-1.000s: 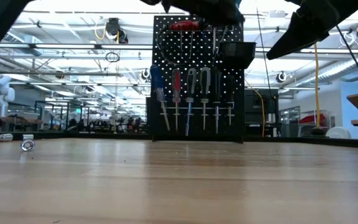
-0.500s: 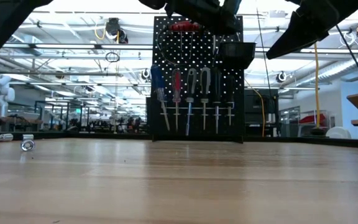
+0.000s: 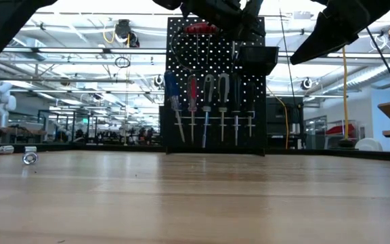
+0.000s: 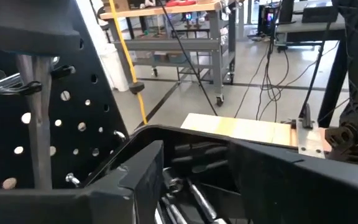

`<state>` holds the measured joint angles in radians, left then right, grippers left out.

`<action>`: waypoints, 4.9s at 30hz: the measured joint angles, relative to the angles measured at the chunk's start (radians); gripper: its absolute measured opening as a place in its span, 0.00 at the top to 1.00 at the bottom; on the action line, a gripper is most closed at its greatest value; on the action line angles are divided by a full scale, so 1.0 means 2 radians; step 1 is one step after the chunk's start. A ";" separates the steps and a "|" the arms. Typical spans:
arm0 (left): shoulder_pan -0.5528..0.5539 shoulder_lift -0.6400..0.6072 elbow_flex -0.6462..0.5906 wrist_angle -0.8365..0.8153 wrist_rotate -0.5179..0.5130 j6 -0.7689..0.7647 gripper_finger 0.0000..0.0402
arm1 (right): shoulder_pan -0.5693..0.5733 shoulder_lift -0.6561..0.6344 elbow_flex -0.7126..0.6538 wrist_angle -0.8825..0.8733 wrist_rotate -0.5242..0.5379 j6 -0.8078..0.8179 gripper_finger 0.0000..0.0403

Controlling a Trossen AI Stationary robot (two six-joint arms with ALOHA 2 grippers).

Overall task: Hang tools onto peg board
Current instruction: Put the silver socket into the black bin on the peg board

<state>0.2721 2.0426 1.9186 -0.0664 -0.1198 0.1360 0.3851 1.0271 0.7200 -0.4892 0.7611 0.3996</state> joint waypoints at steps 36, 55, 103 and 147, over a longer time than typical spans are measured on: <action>-0.210 -0.362 -0.230 -0.532 -0.059 -0.202 0.53 | -0.013 0.102 0.000 0.226 -0.089 -0.100 0.55; -0.318 -0.590 -0.630 -0.329 -0.067 -0.447 0.53 | -0.106 0.516 0.171 0.618 -0.255 -0.084 0.55; -0.349 -0.590 -0.635 -0.353 -0.088 -0.466 0.53 | -0.107 0.811 0.593 0.402 -0.262 -0.178 0.91; -0.324 -0.444 -0.859 0.495 -0.189 -0.505 0.53 | -0.074 0.358 0.078 0.639 -0.198 -0.296 0.91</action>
<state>-0.3757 1.1543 0.2010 0.9231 -0.4985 -0.8736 0.2379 1.7428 0.8757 0.7897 0.3643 -0.1916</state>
